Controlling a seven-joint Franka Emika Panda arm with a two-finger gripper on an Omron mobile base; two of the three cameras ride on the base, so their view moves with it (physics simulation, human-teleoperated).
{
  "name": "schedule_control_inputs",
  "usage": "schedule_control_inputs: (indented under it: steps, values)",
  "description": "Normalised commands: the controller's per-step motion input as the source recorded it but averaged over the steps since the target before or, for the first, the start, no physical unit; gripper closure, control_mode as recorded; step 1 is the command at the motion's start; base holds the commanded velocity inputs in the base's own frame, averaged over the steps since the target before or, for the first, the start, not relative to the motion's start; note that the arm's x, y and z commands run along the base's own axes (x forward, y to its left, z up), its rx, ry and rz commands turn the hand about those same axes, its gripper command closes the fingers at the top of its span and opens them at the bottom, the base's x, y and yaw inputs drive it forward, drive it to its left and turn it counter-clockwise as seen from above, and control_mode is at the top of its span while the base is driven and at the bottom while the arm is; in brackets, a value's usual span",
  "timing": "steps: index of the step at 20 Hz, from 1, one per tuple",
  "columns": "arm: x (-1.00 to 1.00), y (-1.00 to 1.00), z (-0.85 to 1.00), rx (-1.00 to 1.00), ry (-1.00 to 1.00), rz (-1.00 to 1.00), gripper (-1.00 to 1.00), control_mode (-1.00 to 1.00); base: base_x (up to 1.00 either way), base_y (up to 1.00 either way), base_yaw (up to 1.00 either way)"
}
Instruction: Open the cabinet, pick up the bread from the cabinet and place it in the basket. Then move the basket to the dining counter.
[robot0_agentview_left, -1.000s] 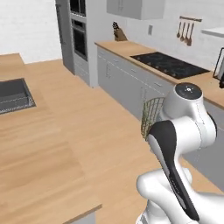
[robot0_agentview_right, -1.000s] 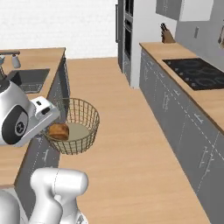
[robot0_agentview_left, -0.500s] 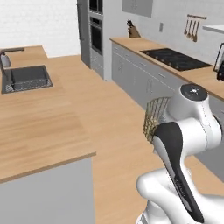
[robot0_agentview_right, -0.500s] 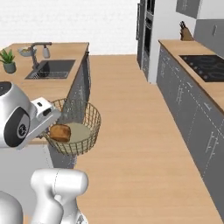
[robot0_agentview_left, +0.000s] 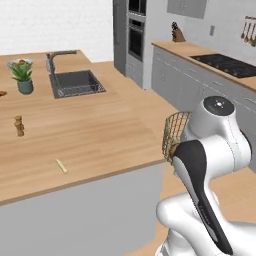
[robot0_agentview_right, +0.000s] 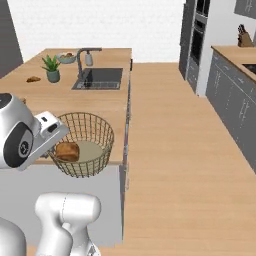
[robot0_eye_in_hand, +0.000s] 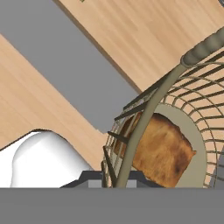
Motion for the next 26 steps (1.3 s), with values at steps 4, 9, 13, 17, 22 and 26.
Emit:
schedule_control_inputs:
  steps: [4,9,13,17,22,26]
  values:
    - [0.0,0.0,0.0,0.0,0.0,0.0,1.0,1.0,0.0,1.0,0.06]
    - [0.0,0.0,0.0,0.0,0.0,0.0,1.0,1.0,0.0,1.0,0.05]
    - [0.0,0.0,0.0,0.0,0.0,0.0,1.0,1.0,0.09,1.0,0.07]
    - [0.0,0.0,0.0,0.0,0.0,0.0,1.0,1.0,0.58,0.91,0.12]
    - [0.0,0.0,0.0,0.0,0.0,0.0,1.0,1.0,0.37,0.58,0.17]
    - [0.0,0.0,0.0,0.0,0.0,0.0,1.0,1.0,-0.03,0.3,0.09]
